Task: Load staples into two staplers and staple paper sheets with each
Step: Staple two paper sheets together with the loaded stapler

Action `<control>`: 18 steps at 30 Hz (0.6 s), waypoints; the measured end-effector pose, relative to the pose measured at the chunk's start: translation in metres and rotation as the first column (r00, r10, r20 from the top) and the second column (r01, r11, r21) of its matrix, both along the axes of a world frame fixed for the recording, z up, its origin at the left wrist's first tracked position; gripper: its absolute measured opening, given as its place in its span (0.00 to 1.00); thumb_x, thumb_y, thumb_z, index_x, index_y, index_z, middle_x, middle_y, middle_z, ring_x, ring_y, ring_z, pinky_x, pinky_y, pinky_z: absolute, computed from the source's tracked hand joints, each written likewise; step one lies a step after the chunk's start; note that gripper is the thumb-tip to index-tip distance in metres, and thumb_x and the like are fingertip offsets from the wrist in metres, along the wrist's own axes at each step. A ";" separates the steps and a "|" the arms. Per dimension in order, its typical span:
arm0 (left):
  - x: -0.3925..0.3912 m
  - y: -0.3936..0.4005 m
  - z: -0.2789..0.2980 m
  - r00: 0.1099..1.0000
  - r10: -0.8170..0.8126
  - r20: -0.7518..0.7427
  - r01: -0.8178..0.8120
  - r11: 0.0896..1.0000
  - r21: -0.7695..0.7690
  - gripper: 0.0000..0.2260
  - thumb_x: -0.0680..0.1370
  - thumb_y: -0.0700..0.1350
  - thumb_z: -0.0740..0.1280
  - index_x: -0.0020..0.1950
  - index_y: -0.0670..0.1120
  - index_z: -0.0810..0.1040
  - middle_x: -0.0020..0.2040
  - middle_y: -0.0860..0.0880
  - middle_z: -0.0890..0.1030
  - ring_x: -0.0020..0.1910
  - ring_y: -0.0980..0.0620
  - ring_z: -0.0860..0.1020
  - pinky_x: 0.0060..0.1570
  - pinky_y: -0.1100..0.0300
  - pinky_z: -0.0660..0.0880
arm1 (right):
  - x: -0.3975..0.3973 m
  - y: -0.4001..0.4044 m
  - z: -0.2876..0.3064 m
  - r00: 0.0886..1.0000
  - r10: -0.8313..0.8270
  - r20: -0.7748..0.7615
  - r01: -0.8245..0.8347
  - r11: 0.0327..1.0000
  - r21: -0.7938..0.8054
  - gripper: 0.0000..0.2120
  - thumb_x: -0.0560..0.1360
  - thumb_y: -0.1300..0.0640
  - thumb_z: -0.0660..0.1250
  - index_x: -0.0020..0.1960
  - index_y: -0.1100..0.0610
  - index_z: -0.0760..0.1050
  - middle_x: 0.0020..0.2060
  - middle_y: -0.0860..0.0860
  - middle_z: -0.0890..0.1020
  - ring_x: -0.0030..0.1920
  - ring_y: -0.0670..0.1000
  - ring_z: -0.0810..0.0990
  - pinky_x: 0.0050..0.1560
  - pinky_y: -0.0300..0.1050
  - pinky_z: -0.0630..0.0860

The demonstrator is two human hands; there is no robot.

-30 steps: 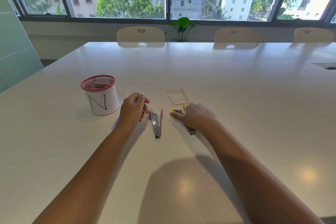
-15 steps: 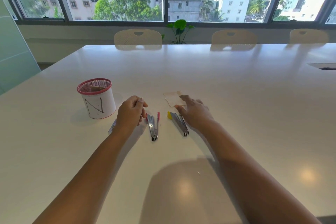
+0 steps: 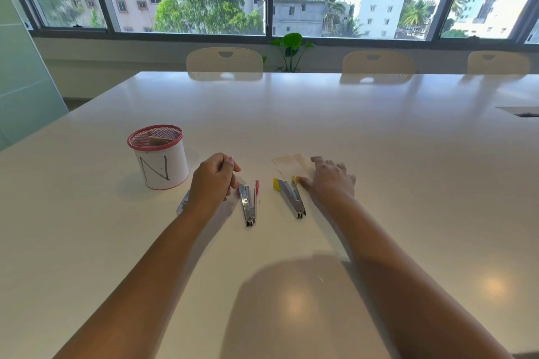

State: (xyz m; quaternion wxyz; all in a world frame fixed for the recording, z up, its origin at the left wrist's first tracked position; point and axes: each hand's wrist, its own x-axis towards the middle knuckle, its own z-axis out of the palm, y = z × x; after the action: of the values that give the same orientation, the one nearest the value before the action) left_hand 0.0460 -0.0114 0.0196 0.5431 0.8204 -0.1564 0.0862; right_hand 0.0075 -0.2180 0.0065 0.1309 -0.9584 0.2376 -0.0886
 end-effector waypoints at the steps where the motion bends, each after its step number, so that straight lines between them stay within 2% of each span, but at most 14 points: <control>1: 0.000 0.000 0.000 1.000 -0.002 -0.001 0.002 1.000 0.000 0.12 0.80 0.43 0.56 0.39 0.46 0.73 0.28 0.47 0.75 0.21 0.58 0.71 0.26 0.64 0.70 | 0.000 0.000 0.000 1.000 -0.005 0.009 0.005 1.000 0.004 0.26 0.75 0.42 0.62 0.70 0.51 0.62 0.66 0.54 0.71 0.68 0.57 0.64 0.62 0.54 0.63; 5: -0.001 0.000 -0.001 1.000 -0.013 -0.001 0.013 1.000 0.009 0.12 0.80 0.44 0.56 0.39 0.47 0.73 0.29 0.47 0.76 0.20 0.60 0.71 0.26 0.65 0.70 | 0.000 0.000 0.002 0.998 -0.029 0.051 0.026 0.997 0.067 0.24 0.75 0.46 0.64 0.68 0.53 0.65 0.65 0.54 0.73 0.67 0.58 0.65 0.61 0.53 0.65; 10: -0.002 -0.001 -0.001 1.000 -0.026 -0.005 0.026 1.000 0.008 0.11 0.80 0.44 0.56 0.42 0.43 0.74 0.29 0.46 0.75 0.26 0.52 0.71 0.27 0.63 0.70 | 0.006 -0.009 0.001 1.000 -0.004 0.018 0.000 0.980 0.197 0.28 0.71 0.45 0.69 0.65 0.56 0.69 0.61 0.56 0.77 0.62 0.58 0.73 0.57 0.51 0.72; 13: -0.001 -0.002 -0.002 0.999 -0.037 -0.011 0.037 0.999 0.005 0.11 0.80 0.43 0.56 0.42 0.42 0.74 0.29 0.46 0.75 0.26 0.51 0.71 0.28 0.62 0.70 | 0.006 -0.011 0.000 1.000 0.000 -0.014 0.003 0.973 0.231 0.27 0.70 0.44 0.70 0.62 0.58 0.72 0.58 0.56 0.78 0.59 0.58 0.75 0.55 0.50 0.74; 18: 0.001 0.001 -0.002 0.999 -0.019 -0.029 0.019 0.999 -0.029 0.12 0.80 0.43 0.56 0.39 0.46 0.73 0.29 0.46 0.75 0.21 0.58 0.71 0.23 0.66 0.69 | 0.005 -0.020 0.000 0.997 -0.064 0.054 0.039 0.928 0.370 0.19 0.69 0.49 0.72 0.57 0.55 0.77 0.55 0.54 0.81 0.58 0.55 0.77 0.56 0.48 0.73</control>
State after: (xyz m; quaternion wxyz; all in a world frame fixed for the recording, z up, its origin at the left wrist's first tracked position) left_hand 0.0474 -0.0105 0.0181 0.5580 0.8121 -0.1550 0.0713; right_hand 0.0129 -0.2378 0.0070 0.3139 -0.9068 0.2708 -0.0769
